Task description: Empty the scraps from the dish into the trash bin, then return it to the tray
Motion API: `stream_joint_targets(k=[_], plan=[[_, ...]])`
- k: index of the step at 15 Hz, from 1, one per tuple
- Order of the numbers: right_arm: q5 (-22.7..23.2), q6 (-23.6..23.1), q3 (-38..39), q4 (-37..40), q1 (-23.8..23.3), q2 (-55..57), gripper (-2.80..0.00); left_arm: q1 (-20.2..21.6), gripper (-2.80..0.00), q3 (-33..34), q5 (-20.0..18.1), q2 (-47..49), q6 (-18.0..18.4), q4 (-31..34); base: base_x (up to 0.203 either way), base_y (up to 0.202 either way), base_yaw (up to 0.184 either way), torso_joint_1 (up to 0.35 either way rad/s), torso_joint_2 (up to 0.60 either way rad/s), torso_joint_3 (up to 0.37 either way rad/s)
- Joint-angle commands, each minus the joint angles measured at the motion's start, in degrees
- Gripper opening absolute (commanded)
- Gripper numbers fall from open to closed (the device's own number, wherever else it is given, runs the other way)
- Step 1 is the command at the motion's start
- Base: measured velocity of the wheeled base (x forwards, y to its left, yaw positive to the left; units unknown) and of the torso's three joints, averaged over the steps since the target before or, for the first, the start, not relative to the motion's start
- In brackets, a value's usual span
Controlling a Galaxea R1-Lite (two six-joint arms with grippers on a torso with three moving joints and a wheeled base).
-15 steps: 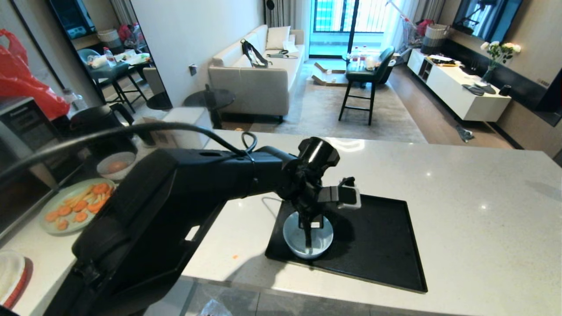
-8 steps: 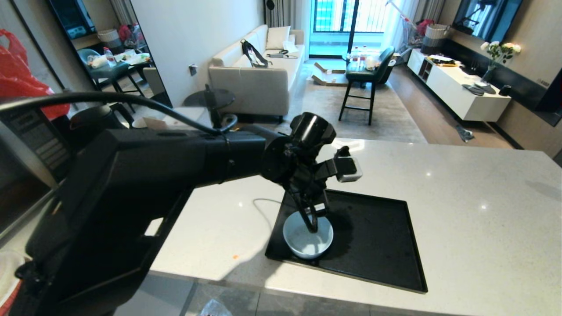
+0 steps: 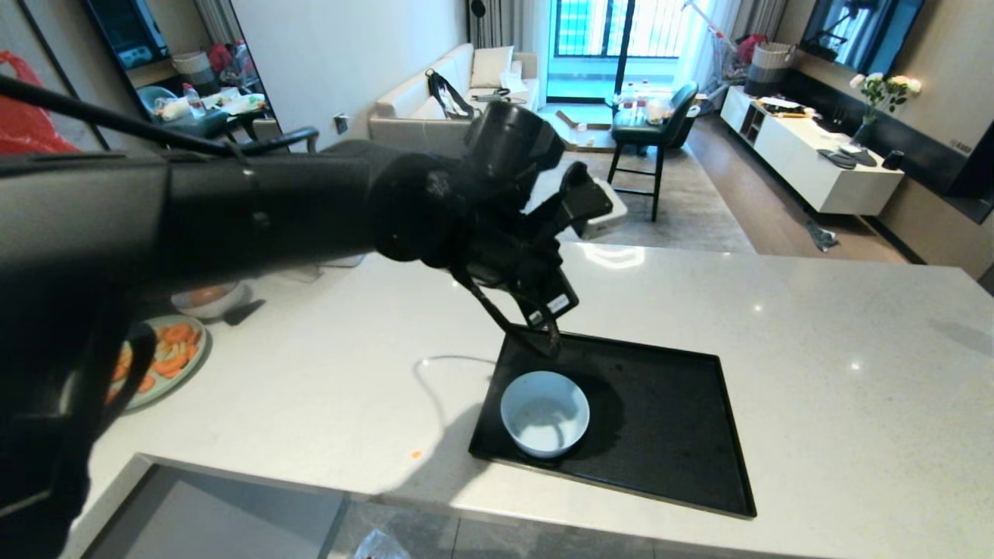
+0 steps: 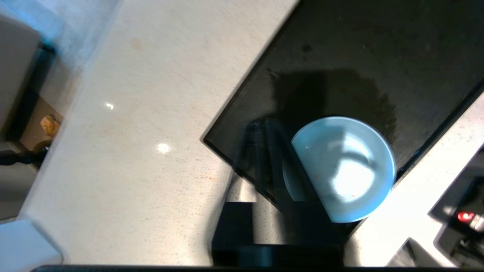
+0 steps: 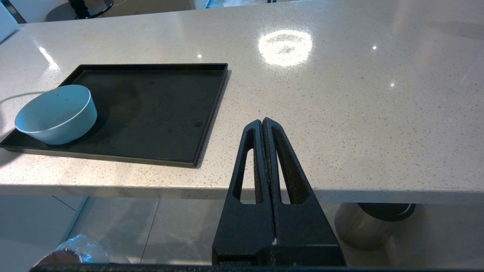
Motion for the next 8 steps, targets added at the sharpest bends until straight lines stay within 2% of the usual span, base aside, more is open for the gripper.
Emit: stream_joint_targets(k=[1,4,6,8], plan=[[-0.03,0.02,0.00,-0.02,0.01,-0.02,-2.80,0.06,-2.80,0.43,0.04,-5.76,-0.88,0.11,0.000,0.000,0.000,0.000,0.00,0.000],[0.06,0.02,0.00,-0.02,0.01,-0.02,-2.80,0.39,-2.80,4.30,0.31,-13.24,-4.79,0.03,0.000,0.000,0.000,0.000,0.00,0.000],[0.06,0.02,0.00,-0.02,0.01,-0.02,-2.80,0.51,-2.80,9.60,0.59,-19.47,-7.71,-0.05,0.000,0.000,0.000,0.000,0.00,0.000],[-0.03,0.02,0.00,-0.02,0.01,-0.02,-2.80,1.74,-2.80,17.70,0.68,-26.15,-9.05,-1.27,0.000,0.000,0.000,0.000,0.00,0.000]])
